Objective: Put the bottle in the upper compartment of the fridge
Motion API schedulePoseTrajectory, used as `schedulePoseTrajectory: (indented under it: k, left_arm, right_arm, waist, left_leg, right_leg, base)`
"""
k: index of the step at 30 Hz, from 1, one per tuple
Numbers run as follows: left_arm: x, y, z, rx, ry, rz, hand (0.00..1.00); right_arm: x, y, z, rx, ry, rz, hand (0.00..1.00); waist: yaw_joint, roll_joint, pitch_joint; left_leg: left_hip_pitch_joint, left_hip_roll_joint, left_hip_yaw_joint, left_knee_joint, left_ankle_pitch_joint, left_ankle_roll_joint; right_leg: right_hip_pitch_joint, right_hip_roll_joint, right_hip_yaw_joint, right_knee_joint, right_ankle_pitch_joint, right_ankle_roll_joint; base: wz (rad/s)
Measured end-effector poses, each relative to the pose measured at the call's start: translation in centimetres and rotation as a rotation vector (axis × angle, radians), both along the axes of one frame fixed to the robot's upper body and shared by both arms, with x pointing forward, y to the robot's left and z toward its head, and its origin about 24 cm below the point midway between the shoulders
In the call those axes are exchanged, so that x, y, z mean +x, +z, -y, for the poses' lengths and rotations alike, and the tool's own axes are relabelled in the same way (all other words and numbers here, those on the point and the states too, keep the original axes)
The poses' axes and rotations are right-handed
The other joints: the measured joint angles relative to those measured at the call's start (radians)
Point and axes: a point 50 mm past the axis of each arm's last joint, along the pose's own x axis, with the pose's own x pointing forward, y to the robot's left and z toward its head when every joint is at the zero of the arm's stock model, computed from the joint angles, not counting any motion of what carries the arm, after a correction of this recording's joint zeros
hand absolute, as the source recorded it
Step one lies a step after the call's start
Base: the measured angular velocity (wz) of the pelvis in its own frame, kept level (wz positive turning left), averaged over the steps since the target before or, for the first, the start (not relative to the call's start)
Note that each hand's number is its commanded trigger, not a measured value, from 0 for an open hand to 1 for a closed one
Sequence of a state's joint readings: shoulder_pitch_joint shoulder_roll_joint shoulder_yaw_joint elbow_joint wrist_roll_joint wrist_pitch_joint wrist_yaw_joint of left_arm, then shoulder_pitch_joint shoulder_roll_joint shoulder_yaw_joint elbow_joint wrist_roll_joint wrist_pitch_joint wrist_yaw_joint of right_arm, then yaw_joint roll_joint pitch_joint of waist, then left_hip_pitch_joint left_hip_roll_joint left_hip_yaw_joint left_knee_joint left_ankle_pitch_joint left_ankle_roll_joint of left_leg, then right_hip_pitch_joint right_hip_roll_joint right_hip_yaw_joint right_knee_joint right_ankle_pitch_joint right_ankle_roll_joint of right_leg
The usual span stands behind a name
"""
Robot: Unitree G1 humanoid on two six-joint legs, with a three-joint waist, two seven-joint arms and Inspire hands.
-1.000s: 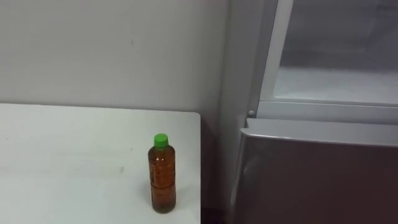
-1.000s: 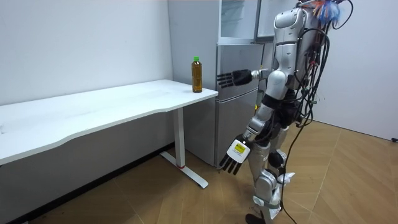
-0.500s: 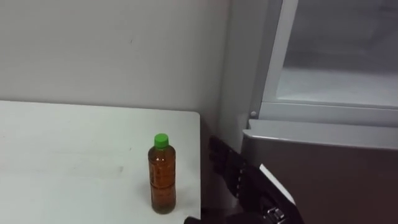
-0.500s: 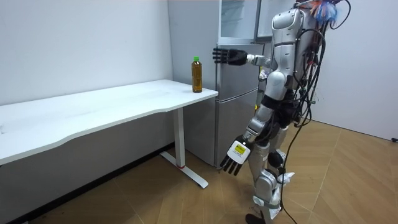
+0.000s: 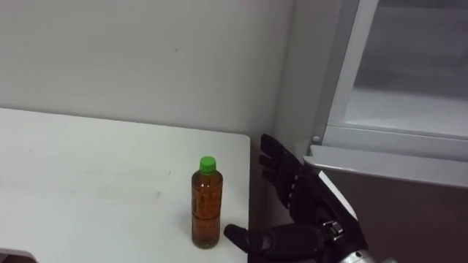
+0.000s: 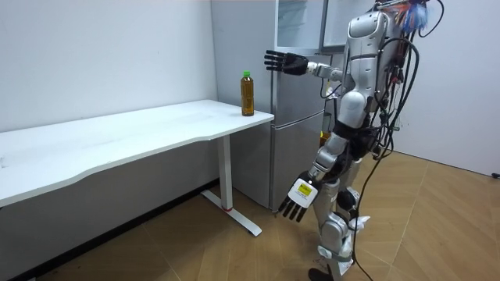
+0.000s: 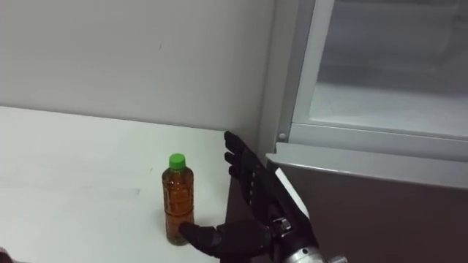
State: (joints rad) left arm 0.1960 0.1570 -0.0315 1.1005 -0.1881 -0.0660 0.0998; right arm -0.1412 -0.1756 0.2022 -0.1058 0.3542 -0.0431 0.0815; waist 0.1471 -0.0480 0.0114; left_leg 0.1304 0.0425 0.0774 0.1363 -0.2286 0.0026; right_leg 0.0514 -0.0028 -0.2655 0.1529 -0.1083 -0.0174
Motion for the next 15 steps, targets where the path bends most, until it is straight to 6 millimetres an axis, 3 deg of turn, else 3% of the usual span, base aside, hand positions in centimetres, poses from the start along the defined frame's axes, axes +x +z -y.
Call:
schedulePoseTrajectory:
  k: [4,9,15]
  left_arm:
    - [0.0,0.0,-0.1,0.006,0.002,-0.003,0.00]
    - [-0.3,0.0,-0.3,0.010,0.027,-0.016,0.00]
    - [-0.7,0.0,-0.4,0.021,0.035,-0.041,0.00]
  right_arm:
    - [0.7,-0.4,-0.4,0.024,0.012,-0.033,0.00]
    - [2.3,-1.3,0.0,0.017,-0.066,-0.091,0.00]
    - [3.8,-1.2,0.2,0.046,-0.149,-0.125,0.00]
  waist:
    - [0.001,-0.003,0.0009]
    - [0.037,-0.025,0.0005]
    - [0.074,-0.036,-0.0030]
  left_leg:
    - [-0.005,-0.003,-0.010,0.001,0.004,0.001]
    - [-0.029,-0.005,-0.038,0.014,0.006,0.001]
    - [-0.073,-0.010,-0.066,0.032,0.008,-0.001]
  right_leg:
    - [0.000,-0.004,-0.012,0.000,0.000,0.000]
    - [-0.004,-0.009,-0.039,-0.002,0.000,0.000]
    - [-0.031,-0.014,-0.067,-0.001,0.000,0.000]
  base:
    - [0.06]
    - [0.16]
    - [0.15]
